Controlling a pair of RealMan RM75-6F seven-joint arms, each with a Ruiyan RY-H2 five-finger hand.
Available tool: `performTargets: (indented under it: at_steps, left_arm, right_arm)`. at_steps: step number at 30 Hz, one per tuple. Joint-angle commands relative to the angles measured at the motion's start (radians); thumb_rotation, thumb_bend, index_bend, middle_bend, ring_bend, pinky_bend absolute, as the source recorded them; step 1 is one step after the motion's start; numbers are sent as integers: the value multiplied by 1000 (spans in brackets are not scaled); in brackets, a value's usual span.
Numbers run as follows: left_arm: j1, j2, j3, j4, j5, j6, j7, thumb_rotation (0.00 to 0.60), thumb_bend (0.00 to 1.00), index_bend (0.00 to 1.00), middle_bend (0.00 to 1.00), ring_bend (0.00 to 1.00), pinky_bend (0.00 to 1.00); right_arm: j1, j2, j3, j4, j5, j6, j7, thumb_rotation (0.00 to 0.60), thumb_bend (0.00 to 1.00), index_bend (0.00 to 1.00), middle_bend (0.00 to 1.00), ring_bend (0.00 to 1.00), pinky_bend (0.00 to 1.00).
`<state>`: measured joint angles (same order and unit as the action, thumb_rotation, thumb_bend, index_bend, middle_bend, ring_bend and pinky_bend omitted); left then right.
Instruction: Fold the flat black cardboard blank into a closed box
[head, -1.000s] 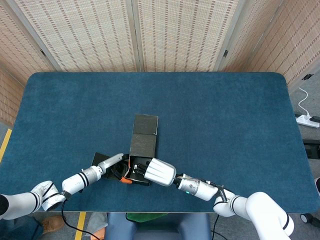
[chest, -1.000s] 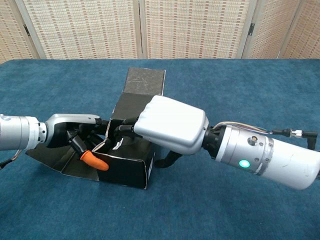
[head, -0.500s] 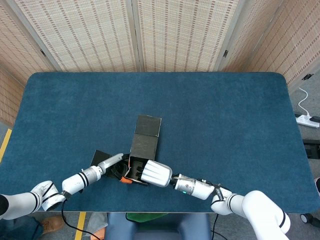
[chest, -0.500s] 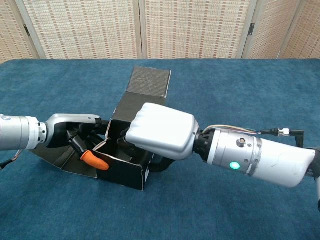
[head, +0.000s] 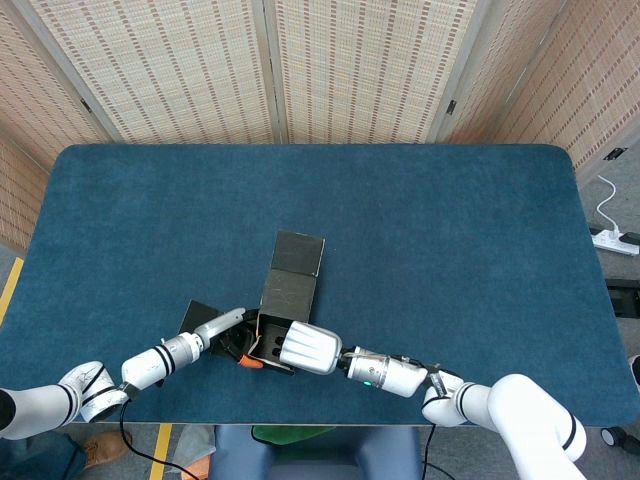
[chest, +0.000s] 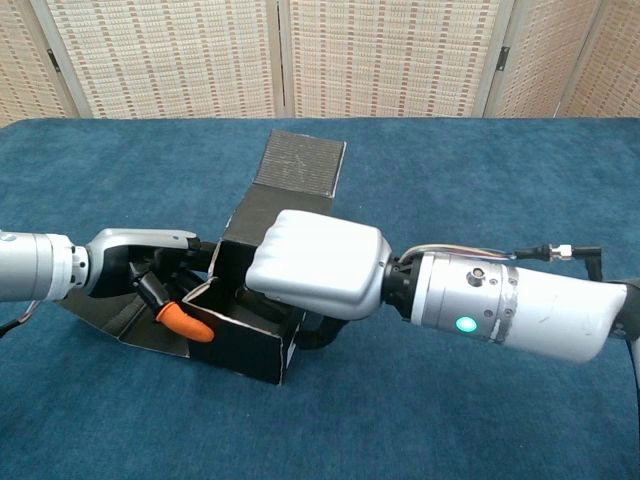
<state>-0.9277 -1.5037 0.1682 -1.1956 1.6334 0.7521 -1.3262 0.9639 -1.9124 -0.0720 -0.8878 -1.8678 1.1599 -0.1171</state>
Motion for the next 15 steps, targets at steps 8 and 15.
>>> performTargets:
  at_steps: [8, 15]
  left_arm:
    - [2, 1, 1, -1, -7, -4, 4, 600, 197, 323, 351, 595, 789]
    - [8, -3, -7, 5, -24, -10, 18, 600, 197, 323, 353, 596, 786]
  right_arm:
    - [28, 30, 12, -43, 22, -64, 9, 600, 391, 1000, 1000, 821, 1000]
    - [29, 35, 16, -44, 24, -59, 6, 600, 388, 1000, 1000, 823, 1000]
